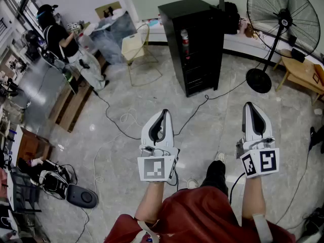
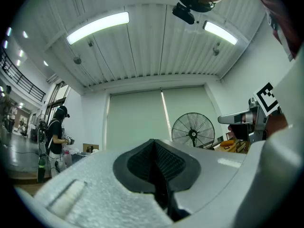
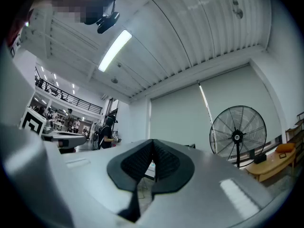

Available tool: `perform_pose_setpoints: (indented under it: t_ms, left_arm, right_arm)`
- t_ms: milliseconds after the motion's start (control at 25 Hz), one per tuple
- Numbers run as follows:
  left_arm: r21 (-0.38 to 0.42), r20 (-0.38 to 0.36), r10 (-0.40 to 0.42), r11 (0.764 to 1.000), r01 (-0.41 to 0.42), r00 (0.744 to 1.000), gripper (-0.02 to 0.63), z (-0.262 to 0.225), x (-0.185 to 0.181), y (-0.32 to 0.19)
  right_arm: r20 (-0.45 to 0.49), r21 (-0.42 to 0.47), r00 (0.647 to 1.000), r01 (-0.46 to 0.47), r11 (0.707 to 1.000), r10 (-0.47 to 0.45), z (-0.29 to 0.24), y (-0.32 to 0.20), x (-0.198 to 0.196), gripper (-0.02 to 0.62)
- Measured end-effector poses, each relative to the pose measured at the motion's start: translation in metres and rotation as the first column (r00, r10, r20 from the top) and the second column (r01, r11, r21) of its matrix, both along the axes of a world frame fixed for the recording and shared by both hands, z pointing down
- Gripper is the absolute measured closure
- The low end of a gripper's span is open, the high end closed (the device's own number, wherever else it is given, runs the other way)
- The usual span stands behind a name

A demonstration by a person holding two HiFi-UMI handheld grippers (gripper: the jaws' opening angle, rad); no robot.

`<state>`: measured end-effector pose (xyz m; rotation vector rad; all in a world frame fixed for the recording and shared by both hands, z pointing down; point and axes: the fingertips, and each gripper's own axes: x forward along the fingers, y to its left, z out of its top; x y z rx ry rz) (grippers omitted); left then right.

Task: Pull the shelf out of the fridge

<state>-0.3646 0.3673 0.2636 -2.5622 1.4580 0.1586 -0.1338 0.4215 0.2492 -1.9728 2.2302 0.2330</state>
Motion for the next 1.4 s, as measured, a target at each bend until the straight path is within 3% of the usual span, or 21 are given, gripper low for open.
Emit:
perform_pose_setpoints:
  t_ms: [160,360,720,1040,1400]
  left_arm:
    - [-0.04,0.017,-0.018,0.999,0.019,1.0,0.611,0.008,0.002,-0.007]
    - [-0.022,0.015,0.005,1.0,-0.005,1.0,0.611,0.012,0.013,-0.012]
    - [-0.077,0.033,0.031,0.997,-0.028,0.999,0.611,0.028,0.047,-0.037]
    - [-0.117,0.053,0.061,0.992,-0.054,0.997,0.611,0.048,0.104,-0.08]
    - [-0.073,0.045,0.061,0.996,-0.058,0.997,0.611,0.036,0.194,-0.152]
  right_arm:
    - [-0.007,-0.013,1.0,-0.016,1.0,0.016,0.007,-0.005,0.007,0.597]
    - [0.008,-0.03,1.0,-0.016,0.999,0.016,0.016,-0.012,0.014,0.597]
    - [0.086,-0.043,0.995,-0.051,0.998,0.054,0.031,-0.032,0.051,0.597]
    - [0.102,-0.087,0.991,-0.08,0.993,0.089,0.053,-0.068,0.103,0.597]
    - [0.118,-0.085,0.989,-0.08,0.993,0.09,0.054,-0.137,0.184,0.597]
